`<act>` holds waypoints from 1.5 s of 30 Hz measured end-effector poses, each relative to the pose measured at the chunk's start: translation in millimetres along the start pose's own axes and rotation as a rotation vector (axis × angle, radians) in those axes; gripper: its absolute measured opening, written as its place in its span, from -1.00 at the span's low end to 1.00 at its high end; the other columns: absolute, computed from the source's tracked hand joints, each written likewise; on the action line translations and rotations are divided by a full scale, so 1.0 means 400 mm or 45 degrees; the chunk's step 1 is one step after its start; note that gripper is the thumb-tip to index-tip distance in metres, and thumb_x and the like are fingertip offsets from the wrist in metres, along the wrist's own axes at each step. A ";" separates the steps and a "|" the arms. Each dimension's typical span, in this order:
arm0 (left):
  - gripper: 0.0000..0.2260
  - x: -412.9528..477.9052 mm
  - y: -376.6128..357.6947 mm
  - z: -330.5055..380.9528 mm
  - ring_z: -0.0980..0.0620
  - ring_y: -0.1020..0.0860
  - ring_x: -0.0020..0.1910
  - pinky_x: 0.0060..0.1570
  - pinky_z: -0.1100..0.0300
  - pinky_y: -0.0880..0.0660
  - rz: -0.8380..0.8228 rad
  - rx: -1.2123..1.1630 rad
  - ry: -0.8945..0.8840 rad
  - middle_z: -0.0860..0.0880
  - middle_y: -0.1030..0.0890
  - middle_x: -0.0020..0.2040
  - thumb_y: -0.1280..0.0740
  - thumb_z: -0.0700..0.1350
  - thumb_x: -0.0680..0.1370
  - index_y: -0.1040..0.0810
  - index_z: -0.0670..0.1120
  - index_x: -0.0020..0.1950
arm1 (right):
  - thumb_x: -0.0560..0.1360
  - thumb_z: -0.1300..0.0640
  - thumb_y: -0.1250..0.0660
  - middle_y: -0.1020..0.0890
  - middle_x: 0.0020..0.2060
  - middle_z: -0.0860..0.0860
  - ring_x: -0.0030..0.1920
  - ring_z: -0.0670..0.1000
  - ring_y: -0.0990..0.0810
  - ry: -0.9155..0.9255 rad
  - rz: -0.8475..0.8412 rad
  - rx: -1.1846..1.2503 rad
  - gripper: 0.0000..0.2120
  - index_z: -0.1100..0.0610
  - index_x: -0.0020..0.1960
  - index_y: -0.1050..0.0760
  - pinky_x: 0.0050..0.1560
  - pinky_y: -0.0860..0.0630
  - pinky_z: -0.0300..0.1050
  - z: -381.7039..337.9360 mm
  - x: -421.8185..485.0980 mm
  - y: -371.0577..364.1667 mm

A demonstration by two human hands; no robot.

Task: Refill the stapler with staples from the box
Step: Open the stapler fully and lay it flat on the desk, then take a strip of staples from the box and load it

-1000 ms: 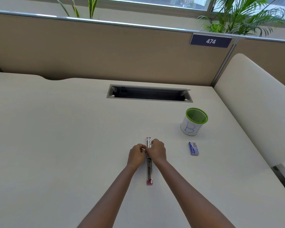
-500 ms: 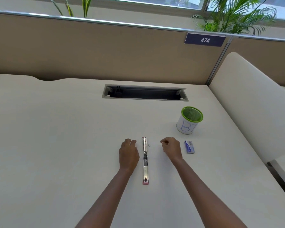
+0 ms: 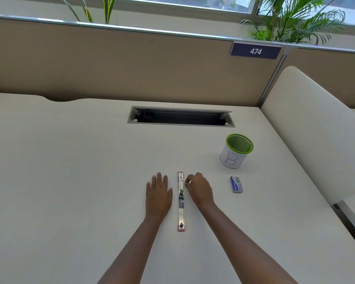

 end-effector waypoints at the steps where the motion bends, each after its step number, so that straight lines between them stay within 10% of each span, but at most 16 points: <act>1: -0.53 0.000 0.000 0.000 -0.04 0.04 0.56 0.51 0.03 0.08 0.005 0.001 -0.002 -0.12 0.05 0.58 0.08 -0.01 0.65 0.03 -0.09 0.54 | 0.55 0.18 -0.18 -0.51 0.05 0.20 0.07 0.20 -0.52 0.013 0.009 -0.031 -0.79 0.24 0.06 -0.52 -0.04 -0.47 -0.03 -0.002 0.001 -0.001; 7: -0.53 0.007 0.000 -0.001 -0.05 0.04 0.56 0.51 0.02 0.08 0.001 0.002 -0.015 -0.13 0.06 0.57 0.07 -0.02 0.64 0.03 -0.08 0.54 | 0.55 0.24 -0.10 -0.51 0.08 0.19 0.04 0.20 -0.52 0.105 0.039 -0.140 -0.79 0.29 0.05 -0.47 -0.04 -0.48 0.01 0.003 0.005 0.012; 17: -0.52 0.016 0.009 -0.019 -0.09 0.02 0.55 0.51 -0.01 0.09 0.038 -0.069 -0.018 -0.15 0.04 0.57 0.02 -0.02 0.64 0.01 -0.09 0.54 | 0.53 0.26 -0.19 -0.56 -0.03 0.32 -0.03 0.27 -0.53 -0.139 0.673 0.184 -0.80 0.39 -0.03 -0.49 -0.14 -0.41 0.00 0.141 0.120 0.334; 30: -0.51 0.019 0.003 -0.025 -0.06 0.05 0.56 0.51 0.00 0.10 0.000 0.050 0.007 -0.12 0.08 0.57 0.06 0.02 0.64 0.06 -0.06 0.55 | 0.51 0.32 -0.20 -0.61 0.02 0.33 0.06 0.29 -0.55 -0.266 0.691 0.219 -0.78 0.37 0.06 -0.55 0.02 -0.50 0.06 0.200 0.173 0.409; 37: -0.51 -0.003 0.054 -0.002 -0.24 -0.67 -0.03 -0.16 -0.21 -0.58 0.209 0.051 -0.083 -0.28 -0.67 0.05 -0.63 -0.15 0.15 -0.67 -0.25 0.03 | 0.50 0.29 -0.23 -0.59 -0.06 0.29 -0.05 0.25 -0.55 -0.279 0.787 0.393 -0.86 0.32 -0.02 -0.52 -0.07 -0.46 0.00 0.215 0.089 0.328; 45: -0.53 0.019 0.011 -0.017 -0.13 -0.03 0.54 0.50 -0.06 0.05 0.104 -0.083 -0.017 -0.17 -0.04 0.56 -0.04 -0.04 0.63 -0.08 -0.12 0.53 | 0.46 0.19 -0.32 -0.46 0.10 0.31 0.14 0.30 -0.43 -0.507 0.432 0.120 -0.67 0.28 0.20 -0.44 0.04 -0.47 0.13 0.278 -0.026 0.147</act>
Point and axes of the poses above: each hand's wrist, its own x-axis towards the middle knuckle, its own y-axis out of the back of the hand, z = x × y, the point moved 4 cm from there along x, towards the middle knuckle
